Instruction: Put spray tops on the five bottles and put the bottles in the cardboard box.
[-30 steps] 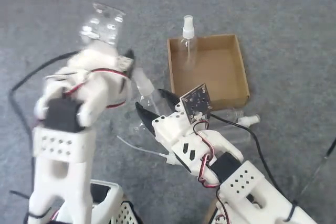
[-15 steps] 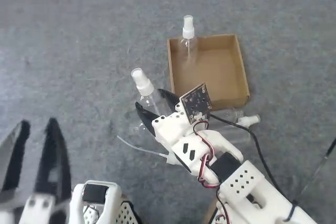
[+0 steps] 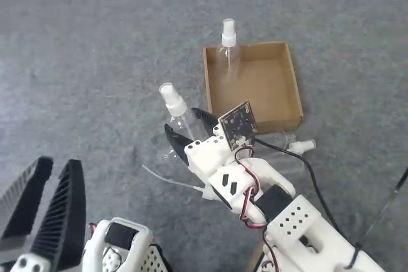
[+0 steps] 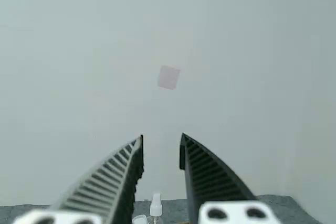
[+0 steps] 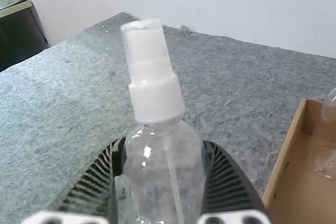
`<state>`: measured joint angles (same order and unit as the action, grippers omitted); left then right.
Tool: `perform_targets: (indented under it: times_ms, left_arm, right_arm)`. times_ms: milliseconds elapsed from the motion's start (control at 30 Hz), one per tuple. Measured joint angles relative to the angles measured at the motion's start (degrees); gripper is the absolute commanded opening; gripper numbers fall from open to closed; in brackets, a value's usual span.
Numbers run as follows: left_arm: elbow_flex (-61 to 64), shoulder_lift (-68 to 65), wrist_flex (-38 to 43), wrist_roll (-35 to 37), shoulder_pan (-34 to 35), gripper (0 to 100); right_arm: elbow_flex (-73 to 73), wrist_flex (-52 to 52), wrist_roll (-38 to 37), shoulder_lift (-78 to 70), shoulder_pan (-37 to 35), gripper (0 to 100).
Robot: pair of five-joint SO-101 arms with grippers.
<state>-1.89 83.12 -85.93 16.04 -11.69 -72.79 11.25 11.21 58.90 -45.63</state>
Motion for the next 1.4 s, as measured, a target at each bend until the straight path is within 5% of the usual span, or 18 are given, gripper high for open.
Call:
perform_targets:
  times_ms: [800,1067,1400]
  left_arm:
    - [0.0,0.26,0.0,0.44,-0.35,11]
    - [1.58,10.11,-0.53,0.44,-0.26,11]
    - [22.86,9.93,3.87,-12.04,-0.26,18]
  right_arm:
    - [0.0,0.0,0.0,0.0,0.0,0.6]
    - [0.0,0.0,0.0,0.0,0.0,0.6]
    - [0.09,0.88,-2.9,0.0,1.49,0.6]
